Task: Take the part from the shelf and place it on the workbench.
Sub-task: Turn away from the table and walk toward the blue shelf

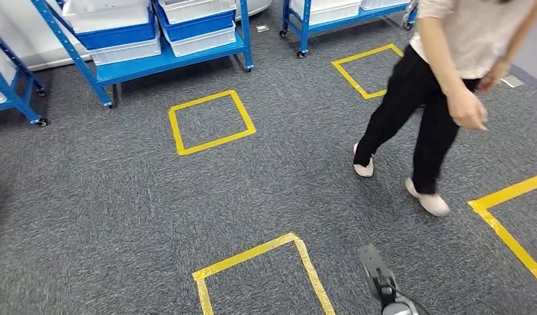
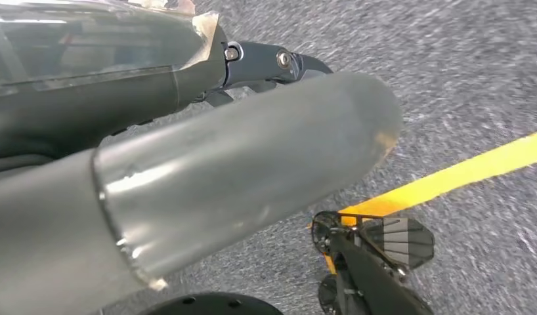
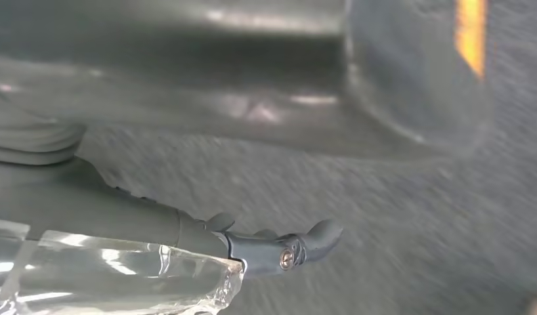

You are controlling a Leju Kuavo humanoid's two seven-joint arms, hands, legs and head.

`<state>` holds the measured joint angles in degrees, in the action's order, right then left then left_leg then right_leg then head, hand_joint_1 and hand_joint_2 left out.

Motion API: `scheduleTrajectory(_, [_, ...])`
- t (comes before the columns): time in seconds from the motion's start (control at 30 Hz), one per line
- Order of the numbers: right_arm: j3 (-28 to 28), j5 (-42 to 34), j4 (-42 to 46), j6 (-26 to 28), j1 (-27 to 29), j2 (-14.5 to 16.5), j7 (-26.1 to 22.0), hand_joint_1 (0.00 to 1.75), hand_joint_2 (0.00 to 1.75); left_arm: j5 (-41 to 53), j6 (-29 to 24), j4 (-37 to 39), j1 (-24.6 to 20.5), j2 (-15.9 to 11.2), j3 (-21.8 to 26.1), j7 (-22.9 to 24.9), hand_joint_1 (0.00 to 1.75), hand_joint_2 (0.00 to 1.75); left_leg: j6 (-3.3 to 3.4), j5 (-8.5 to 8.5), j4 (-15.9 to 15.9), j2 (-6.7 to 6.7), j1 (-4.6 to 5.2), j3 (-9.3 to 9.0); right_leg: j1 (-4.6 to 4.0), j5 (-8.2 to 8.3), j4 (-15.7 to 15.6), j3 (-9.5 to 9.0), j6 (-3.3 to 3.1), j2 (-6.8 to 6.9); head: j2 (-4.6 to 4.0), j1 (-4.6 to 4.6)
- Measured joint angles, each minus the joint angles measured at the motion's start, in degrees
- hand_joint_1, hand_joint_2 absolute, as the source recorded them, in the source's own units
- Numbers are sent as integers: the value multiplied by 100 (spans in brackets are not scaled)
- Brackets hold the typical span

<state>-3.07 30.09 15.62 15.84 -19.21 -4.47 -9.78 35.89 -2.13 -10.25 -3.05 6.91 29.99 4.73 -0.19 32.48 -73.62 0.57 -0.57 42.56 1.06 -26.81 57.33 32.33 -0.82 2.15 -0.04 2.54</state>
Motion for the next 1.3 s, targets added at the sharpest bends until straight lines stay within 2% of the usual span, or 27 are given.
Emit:
scheduleTrajectory(0.03, [-61,-4,-22,-13,67,20,36,0,0,3,2,0,5,-5,1,7,0,0,1,-82,48,-11,-5,-18,-3,-5,0,-4,-5,39,0,2])
scheduleTrajectory(0.07, [-111,4,-41,-34,111,43,84,0,0,4,-1,0,6,-13,2,16,0,0,16,-256,336,-38,-4,-167,-5,-12,0,-12,-1,73,0,2])
scheduleTrajectory(0.1, [-143,29,-58,-58,142,72,141,0,0,7,-4,0,1,-24,2,26,0,0,47,-448,753,-114,4,-395,-10,-19,-1,-26,3,105,0,4])
scheduleTrajectory(0.17, [-182,98,-96,-90,201,135,252,0,0,12,-9,-1,-29,-45,1,45,0,0,111,-665,1438,-278,48,-773,-44,-48,2,-53,38,172,0,1])
scheduleTrajectory(0.2, [-190,130,-115,-93,239,166,300,0,0,15,-10,-2,-42,-54,1,56,0,0,137,-680,1578,-315,72,-846,-59,-61,2,-65,60,213,0,2])
scheduleTrajectory(0.27, [-200,161,-148,-91,318,231,365,0,0,21,-14,-2,-49,-69,1,84,0,0,182,-674,1618,-224,99,-851,-72,-78,-19,-97,119,300,0,0])
scheduleTrajectory(0.33, [-209,184,-166,-82,386,289,398,0,0,31,-22,-2,-34,-75,2,108,0,0,247,-720,1690,-137,72,-899,-66,-149,68,-77,160,206,0,-4])
scheduleTrajectory(0.4, [-226,202,-191,-73,464,323,418,0,0,44,-28,-2,-40,-74,2,116,0,0,300,-765,1746,-48,38,-940,-46,-417,592,154,138,-35,0,-19])
scheduleTrajectory(0.47, [-242,209,-224,-71,551,338,434,0,0,51,-32,-2,-50,-76,3,118,0,0,314,-771,1746,77,38,-936,-29,-736,1387,529,116,-151,0,-30])
scheduleTrajectory(0.5, [-245,211,-237,-71,586,338,439,0,0,54,-33,-2,-46,-75,3,119,0,0,314,-771,1743,140,38,-936,-27,-802,1629,658,136,-163,0,-31])
scheduleTrajectory(0.53, [-245,213,-247,-71,608,338,440,0,0,55,-34,-2,-38,-74,3,120,0,0,312,-770,1740,203,38,-938,-24,-767,1646,678,179,-170,0,-32])
scheduleTrajectory(0.57, [-246,216,-253,-71,618,338,440,0,0,56,-33,-2,-32,-71,3,122,0,0,307,-768,1734,265,36,-941,-16,-645,1430,585,236,-184,0,-32])
scheduleTrajectory(0.63, [-247,220,-258,-76,620,339,444,0,0,59,-32,-2,-31,-65,2,125,0,0,275,-754,1702,382,35,-940,24,-309,610,206,334,-307,0,-37])
scheduleTrajectory(0.67, [-250,219,-262,-86,621,342,457,0,0,61,-30,-2,-31,-63,3,128,0,0,244,-738,1675,434,44,-933,35,-190,288,59,335,-365,0,-39])
scheduleTrajectory(0.7, [-253,216,-268,-104,624,346,481,0,0,64,-28,-2,-30,-63,3,134,0,0,212,-723,1653,474,54,-923,35,-129,101,-34,304,-406,0,-38])
scheduleTrajectory(0.77, [-258,234,-283,-160,640,382,544,0,0,68,-26,-2,-14,-62,4,164,0,0,148,-713,1634,537,56,-899,13,-100,54,-72,189,-364,0,-36])
scheduleTrajectory(0.83, [-258,317,-292,-221,668,433,607,0,0,67,-28,-2,6,-56,5,196,0,0,92,-656,1557,432,33,-854,28,-76,43,-91,99,-297,0,-29])
scheduleTrajectory(0.87, [-258,379,-295,-248,693,456,645,0,0,67,-30,-2,9,-49,6,206,0,0,62,-542,1385,311,27,-777,35,-69,35,-96,60,-256,0,-14])
scheduleTrajectory(0.93, [-247,518,-308,-301,777,511,751,0,0,88,-34,-2,0,-28,5,234,0,0,7,-173,722,72,17,-470,21,-81,31,-104,1,-158,0,11])
scheduleTrajectory(0.97, [-235,594,-319,-337,832,541,810,0,0,120,-37,-2,-4,-20,3,267,0,0,-12,-3,328,32,6,-275,7,-90,32,-106,-19,-96,0,19])
scheduleTrajectory(1.0, [-210,674,-332,-380,889,581,867,0,0,168,-41,-2,-1,-14,2,316,0,0,-21,82,48,17,-2,-131,-5,-99,32,-108,-31,-35,0,19])
scheduleTrajectory(1.03, [-179,748,-342,-419,942,621,911,0,0,225,-48,-1,7,-11,1,369,0,0,-19,63,-43,6,-6,-80,-15,-107,33,-112,-41,22,0,20])
scheduleTrajectory(1.07, [-143,815,-350,-450,991,669,944,0,0,291,-52,-1,15,-13,-1,420,0,0,-3,-54,86,-13,-5,-142,-27,-115,32,-121,-48,72,0,22])
scheduleTrajectory(1.1, [-108,868,-355,-468,1033,722,966,0,0,362,-52,-1,20,-16,-9,461,0,0,30,-238,419,-53,1,-316,-37,-124,32,-133,-50,116,0,22])
scheduleTrajectory(1.17, [-36,979,-361,-498,1105,824,1007,0,0,524,-35,-2,12,-31,-55,513,0,0,129,-532,1207,-259,53,-739,-70,-150,29,-159,-32,192,0,20])
scheduleTrajectory(1.23, [59,1129,-375,-545,1178,906,1072,0,0,700,-8,-2,2,-41,-141,538,0,0,193,-600,1563,-375,112,-922,-98,-180,25,-178,8,272,0,17])
scheduleTrajectory(1.3, [168,1280,-389,-575,1249,971,1137,0,0,848,15,-2,14,-39,-238,540,0,0,228,-615,1612,-277,113,-934,-122,-203,13,-200,57,351,0,18])
